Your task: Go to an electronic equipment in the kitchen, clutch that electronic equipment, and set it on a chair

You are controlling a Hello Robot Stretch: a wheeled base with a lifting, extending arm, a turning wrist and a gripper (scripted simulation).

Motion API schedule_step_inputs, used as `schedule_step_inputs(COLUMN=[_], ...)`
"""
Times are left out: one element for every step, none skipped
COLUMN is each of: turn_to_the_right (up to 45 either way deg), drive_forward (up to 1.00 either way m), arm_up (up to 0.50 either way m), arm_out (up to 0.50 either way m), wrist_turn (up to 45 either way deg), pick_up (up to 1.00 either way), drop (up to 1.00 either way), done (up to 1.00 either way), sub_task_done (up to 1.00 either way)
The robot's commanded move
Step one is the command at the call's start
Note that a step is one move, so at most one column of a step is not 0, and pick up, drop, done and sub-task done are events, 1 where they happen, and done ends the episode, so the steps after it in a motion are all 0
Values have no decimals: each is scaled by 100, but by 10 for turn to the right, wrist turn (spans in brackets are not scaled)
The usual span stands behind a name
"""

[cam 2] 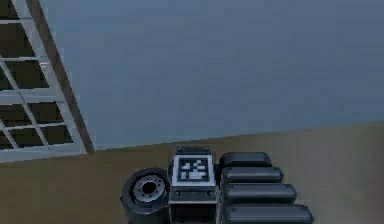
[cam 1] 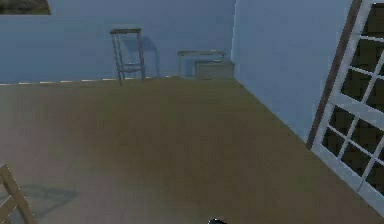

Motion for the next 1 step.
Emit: schedule_step_inputs(turn_to_the_right=[-60], drive_forward=[0], arm_up=[0], arm_out=[0], wrist_turn=[0], pick_up=[0], drop=[0], done=[0], sub_task_done=[0])
